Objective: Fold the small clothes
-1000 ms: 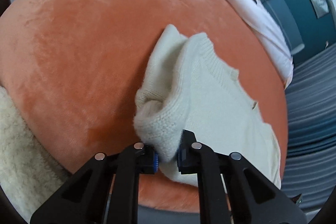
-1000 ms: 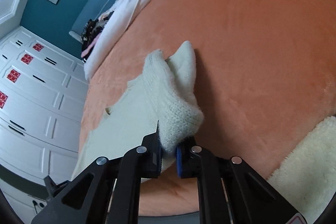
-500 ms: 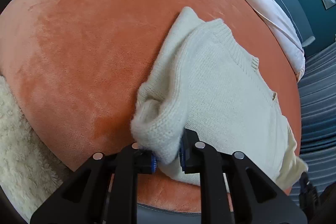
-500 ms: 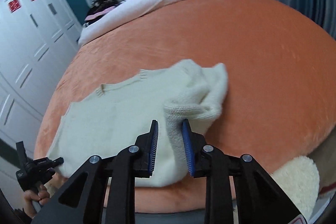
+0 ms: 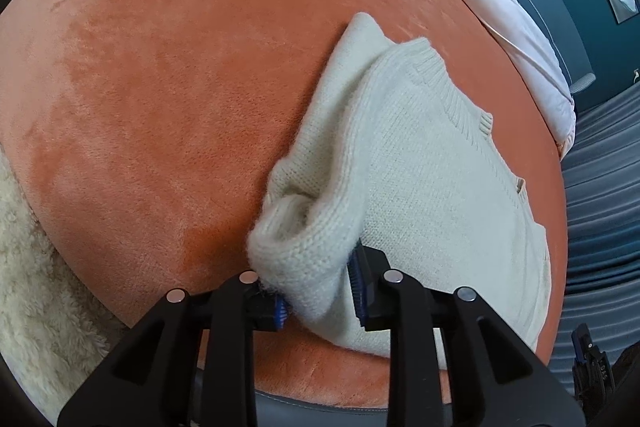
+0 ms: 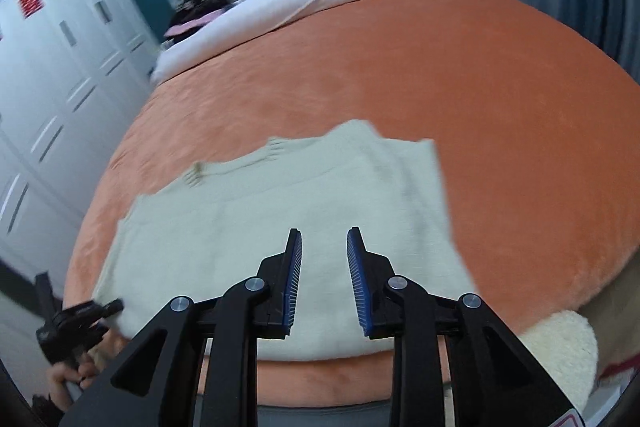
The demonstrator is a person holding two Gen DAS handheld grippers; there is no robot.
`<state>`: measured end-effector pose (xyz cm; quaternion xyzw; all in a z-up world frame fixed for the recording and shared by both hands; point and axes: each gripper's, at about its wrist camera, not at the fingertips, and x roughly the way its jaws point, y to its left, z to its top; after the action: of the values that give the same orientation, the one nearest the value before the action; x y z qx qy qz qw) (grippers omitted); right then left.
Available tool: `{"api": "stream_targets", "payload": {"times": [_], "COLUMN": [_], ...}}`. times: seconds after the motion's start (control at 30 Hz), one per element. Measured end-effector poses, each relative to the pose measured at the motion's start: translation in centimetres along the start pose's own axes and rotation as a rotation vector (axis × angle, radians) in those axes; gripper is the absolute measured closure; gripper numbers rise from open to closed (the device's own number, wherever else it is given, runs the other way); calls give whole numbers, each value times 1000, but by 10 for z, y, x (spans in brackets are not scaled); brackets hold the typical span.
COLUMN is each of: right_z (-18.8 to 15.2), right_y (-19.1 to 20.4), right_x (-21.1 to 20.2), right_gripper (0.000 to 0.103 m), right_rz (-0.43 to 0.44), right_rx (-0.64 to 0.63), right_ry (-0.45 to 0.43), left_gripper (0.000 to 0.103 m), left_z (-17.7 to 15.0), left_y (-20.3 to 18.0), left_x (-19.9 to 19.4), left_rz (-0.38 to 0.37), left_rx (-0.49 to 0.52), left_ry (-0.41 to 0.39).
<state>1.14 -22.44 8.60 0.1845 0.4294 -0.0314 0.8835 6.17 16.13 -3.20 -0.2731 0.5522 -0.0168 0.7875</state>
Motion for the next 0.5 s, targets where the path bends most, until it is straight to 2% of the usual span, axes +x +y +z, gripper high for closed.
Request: {"api": "stream_targets", "payload": {"times": [0.1, 0.13, 0.2, 0.23, 0.3, 0.4, 0.47, 0.5], "right_z": [0, -5, -23, -27, -26, -15, -16, -17], "right_y": [51, 59, 64, 64, 66, 51, 34, 20], "right_x": [55, 79, 124, 128, 126, 109, 81, 64], "right_gripper": [79, 83, 84, 85, 87, 86, 84, 78], "right_rz": [52, 44, 15, 17, 10, 84, 156, 187], "right_rx": [-129, -140, -158, -178, -201, -113, -32, 3], "right_ry": [127, 178, 266, 207, 191, 202, 111, 63], "left_gripper": [79, 79, 83, 85, 92, 93, 94, 94], "left_z": [1, 1, 2, 3, 4, 4, 0, -6], "left_y": [3, 4, 4, 2, -8, -49, -93, -119], "left_x": [-2, -3, -3, -3, -9, -41, -71, -86], "left_rz": [-11, -16, -25, -34, -34, -61, -117, -152], "left_rx": [-23, -31, -40, -39, -16, 116, 241, 313], "left_ry": [13, 17, 21, 22, 12, -66, -122, -150]}}
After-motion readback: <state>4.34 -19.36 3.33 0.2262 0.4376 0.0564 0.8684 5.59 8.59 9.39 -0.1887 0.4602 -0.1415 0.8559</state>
